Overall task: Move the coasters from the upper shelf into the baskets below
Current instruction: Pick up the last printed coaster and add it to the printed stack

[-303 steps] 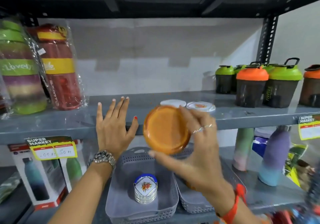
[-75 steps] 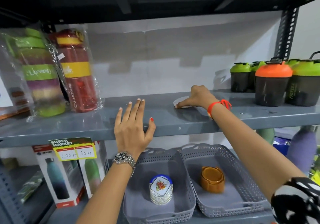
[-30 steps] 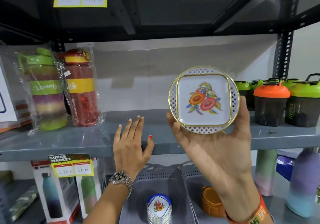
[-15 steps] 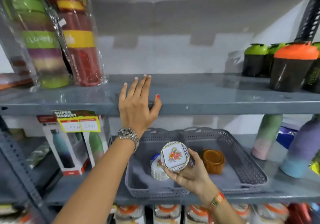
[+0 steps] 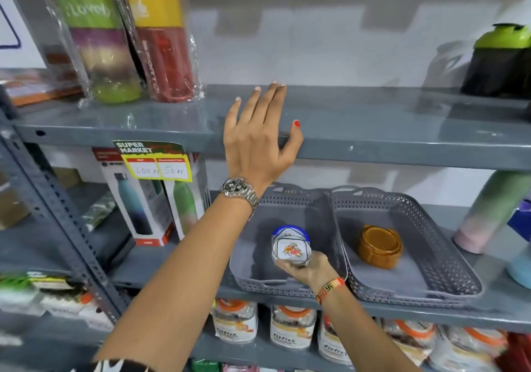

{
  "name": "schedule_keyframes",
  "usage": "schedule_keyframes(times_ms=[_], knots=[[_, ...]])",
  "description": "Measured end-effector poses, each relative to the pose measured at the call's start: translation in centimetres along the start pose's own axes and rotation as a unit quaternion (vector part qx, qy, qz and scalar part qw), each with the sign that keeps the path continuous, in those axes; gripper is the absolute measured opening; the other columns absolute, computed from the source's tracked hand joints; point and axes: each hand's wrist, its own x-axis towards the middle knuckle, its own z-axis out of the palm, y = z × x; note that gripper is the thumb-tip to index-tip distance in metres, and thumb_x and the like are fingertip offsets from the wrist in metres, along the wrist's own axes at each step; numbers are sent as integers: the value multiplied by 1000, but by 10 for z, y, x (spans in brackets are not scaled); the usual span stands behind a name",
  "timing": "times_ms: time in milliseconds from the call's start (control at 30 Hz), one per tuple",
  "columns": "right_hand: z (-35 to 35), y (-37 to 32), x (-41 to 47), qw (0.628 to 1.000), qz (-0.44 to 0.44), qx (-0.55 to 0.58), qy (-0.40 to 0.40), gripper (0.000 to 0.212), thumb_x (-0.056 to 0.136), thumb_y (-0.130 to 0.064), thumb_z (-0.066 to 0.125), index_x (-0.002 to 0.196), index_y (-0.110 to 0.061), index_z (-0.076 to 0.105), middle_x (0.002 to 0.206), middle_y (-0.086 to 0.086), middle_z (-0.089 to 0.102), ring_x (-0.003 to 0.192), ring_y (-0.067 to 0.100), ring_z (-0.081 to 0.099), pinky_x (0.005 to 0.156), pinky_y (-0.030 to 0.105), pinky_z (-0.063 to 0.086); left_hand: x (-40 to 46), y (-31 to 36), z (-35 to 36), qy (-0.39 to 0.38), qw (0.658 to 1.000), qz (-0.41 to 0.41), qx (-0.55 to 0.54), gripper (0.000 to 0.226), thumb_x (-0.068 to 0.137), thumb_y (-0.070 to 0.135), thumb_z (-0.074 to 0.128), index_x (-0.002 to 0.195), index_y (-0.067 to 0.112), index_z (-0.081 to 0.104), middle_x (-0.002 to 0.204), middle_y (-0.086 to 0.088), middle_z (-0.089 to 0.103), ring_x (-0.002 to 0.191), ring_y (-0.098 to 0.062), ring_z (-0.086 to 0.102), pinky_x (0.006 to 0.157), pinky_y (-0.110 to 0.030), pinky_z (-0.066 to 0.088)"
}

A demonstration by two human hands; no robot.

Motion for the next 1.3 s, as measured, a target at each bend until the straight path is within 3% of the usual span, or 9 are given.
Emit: schedule_keyframes(times_ms=[200, 267, 400, 500, 567, 633, 900, 1100, 1300], knots=[[5, 10, -6, 990, -99, -99, -24, 24, 93, 2, 35, 110, 0, 51, 94, 21, 58, 83, 34, 57, 90, 44, 48, 0, 0, 1, 8, 1000, 2, 5, 51, 87, 36, 46, 127, 9, 61, 130, -5, 61, 120, -24, 57, 104, -42, 35], [5, 10, -9, 983, -105, -144, -35, 22, 91, 11, 33, 93, 2, 52, 87, 20, 56, 79, 31, 56, 100, 43, 44, 0, -1, 1, 10, 1000, 3, 5, 51, 88, 36, 46, 128, 9, 61, 130, -5, 61, 120, -24, 57, 104, -42, 35], [4, 7, -12, 955, -95, -281, -1, 16, 89, 11, 46, 86, -3, 51, 86, 15, 55, 77, 26, 54, 75, 40, 50, 0, -1, 1, 8, 1000, 0, 3, 51, 88, 36, 46, 129, 9, 60, 131, -5, 60, 121, -24, 56, 104, -42, 35], [4, 5, -4, 910, -110, -395, 65, 33, 81, 1, 64, 109, -7, 47, 110, 15, 55, 95, 28, 55, 68, 36, 52, -1, -1, 1, 7, 1000, 1, 4, 51, 88, 36, 45, 129, 9, 60, 131, -5, 60, 120, -24, 57, 103, -43, 35], [8, 3, -3, 830, -143, -521, 135, 80, 76, -16, 77, 140, -7, 29, 147, 18, 28, 122, 32, 46, 92, 43, 51, 0, -1, 1, 7, 1000, 1, 4, 52, 88, 37, 45, 129, 9, 60, 131, -6, 60, 120, -24, 57, 103, -42, 35], [11, -3, -4, 695, -193, -665, 194, 116, 73, -33, 81, 151, -5, -1, 157, 22, 0, 144, 37, 15, 116, 45, 27, -1, -1, 2, 8, 1000, 0, 3, 52, 88, 37, 45, 129, 9, 60, 131, -6, 61, 120, -24, 57, 103, -42, 35], [20, -30, 9, 404, -212, -885, 96, 146, 55, -60, 82, 150, -12, -17, 162, 15, -4, 148, 37, -10, 113, 69, -5, -1, -1, 2, 10, 1000, 2, 7, 52, 88, 37, 44, 129, 9, 60, 130, -6, 61, 120, -24, 57, 103, -42, 35], [30, -36, 9, 382, -236, -886, 114, 92, 60, -49, 81, 133, -11, 41, 142, 9, 42, 136, 30, 34, 114, 63, 21, -1, -1, 2, 11, 1000, 3, 7, 51, 87, 37, 44, 127, 9, 61, 129, -6, 62, 119, -24, 58, 102, -42, 36], [30, -38, 12, 394, -248, -878, 107, 86, 55, -47, 83, 125, -12, 48, 132, 7, 49, 129, 29, 42, 112, 57, 29, 0, 0, 2, 9, 1000, 2, 6, 51, 87, 36, 45, 127, 9, 62, 129, -5, 62, 118, -23, 58, 101, -41, 37]])
